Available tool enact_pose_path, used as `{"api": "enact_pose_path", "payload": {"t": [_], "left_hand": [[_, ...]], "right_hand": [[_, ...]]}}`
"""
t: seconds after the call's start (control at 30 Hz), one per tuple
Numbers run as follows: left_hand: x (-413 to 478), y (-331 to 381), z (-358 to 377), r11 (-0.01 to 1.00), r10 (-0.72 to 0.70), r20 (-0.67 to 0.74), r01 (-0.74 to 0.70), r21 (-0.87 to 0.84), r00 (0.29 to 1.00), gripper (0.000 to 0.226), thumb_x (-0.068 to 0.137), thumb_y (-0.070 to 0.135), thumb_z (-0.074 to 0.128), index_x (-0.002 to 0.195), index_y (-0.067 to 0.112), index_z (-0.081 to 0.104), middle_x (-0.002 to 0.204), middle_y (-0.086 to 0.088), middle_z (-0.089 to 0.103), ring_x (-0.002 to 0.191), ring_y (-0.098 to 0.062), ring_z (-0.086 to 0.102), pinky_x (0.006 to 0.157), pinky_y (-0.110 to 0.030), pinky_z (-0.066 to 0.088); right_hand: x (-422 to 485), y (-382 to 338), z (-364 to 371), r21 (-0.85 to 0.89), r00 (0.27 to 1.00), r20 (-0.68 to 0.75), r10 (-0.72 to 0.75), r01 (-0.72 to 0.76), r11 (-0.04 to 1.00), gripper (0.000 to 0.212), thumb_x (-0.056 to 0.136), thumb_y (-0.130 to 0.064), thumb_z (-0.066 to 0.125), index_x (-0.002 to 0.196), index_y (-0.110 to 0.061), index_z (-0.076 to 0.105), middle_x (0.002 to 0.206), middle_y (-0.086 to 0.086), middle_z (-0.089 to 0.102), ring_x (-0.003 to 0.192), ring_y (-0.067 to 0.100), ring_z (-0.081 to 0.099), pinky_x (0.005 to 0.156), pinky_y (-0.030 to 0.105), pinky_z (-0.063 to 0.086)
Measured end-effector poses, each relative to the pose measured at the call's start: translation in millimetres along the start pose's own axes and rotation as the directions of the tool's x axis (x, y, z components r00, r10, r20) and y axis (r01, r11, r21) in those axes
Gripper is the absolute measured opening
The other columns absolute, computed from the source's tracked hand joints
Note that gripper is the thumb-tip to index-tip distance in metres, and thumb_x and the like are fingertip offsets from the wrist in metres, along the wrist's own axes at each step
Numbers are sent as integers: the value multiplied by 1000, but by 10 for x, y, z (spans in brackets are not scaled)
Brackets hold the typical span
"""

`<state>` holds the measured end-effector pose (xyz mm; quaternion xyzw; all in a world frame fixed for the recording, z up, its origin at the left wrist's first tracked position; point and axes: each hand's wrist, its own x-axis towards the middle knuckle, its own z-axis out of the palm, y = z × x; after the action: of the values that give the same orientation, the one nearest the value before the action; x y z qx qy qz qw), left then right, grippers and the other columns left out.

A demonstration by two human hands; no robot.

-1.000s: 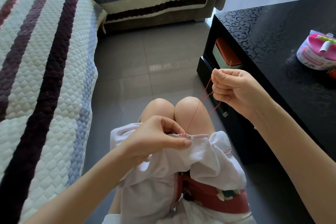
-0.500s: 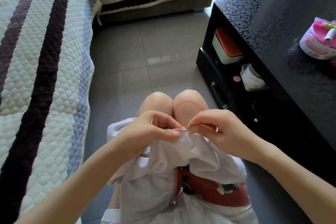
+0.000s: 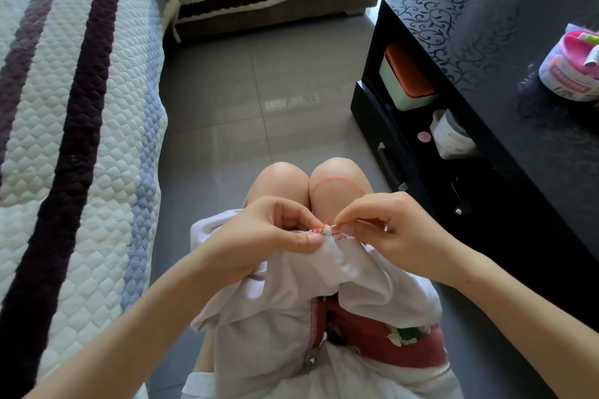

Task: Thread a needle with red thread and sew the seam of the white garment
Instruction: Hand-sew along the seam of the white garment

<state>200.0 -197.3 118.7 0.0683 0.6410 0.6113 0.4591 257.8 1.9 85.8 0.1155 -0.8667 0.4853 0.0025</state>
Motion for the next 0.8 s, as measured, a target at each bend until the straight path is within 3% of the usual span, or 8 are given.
{"api": "enact_pose_path", "payload": {"t": [0.2,0.3,0.47,0.63,0.8], "left_hand": [[-12,13,-11,1000,9,18,-9,22,1000,11,67,7,72,64,16,75,73,-3,72,68,-7,67,65,-15,51],[-9,19,-22,999,16,29,-17,31,999,13,69,5,79,65,17,75,75,-2,73,71,-7,68,67,-15,52],[-20,15,-24,999,25,51,-27,37,998,9,71,8,73,70,17,77,79,-3,74,75,-8,68,70,-16,52],[-24,13,-23,999,32,77,-34,25,996,10,71,9,69,71,16,76,81,-4,74,77,-9,68,72,-17,52],[-7,2,-19,998,46,74,-48,29,996,9,72,8,69,73,14,76,83,-6,73,79,-10,68,74,-17,52]], "right_hand": [[-11,-27,-4,41,999,31,-15,13,999,9,82,-17,67,84,-23,74,68,-25,63,68,0,63,62,10,42],[-15,-50,3,71,999,50,-12,9,997,9,83,-22,65,85,-24,74,73,-22,67,71,1,64,64,11,44],[-5,-56,20,133,997,68,26,-35,990,16,82,-16,65,92,-27,70,76,-18,70,74,3,67,67,13,47],[-25,-87,14,273,991,94,96,-118,955,17,79,-13,64,76,-25,75,72,-12,71,68,0,64,65,14,48],[-19,-129,11,338,988,102,120,-148,929,17,78,-12,63,78,-26,72,70,-7,71,67,0,63,65,15,49]]}}
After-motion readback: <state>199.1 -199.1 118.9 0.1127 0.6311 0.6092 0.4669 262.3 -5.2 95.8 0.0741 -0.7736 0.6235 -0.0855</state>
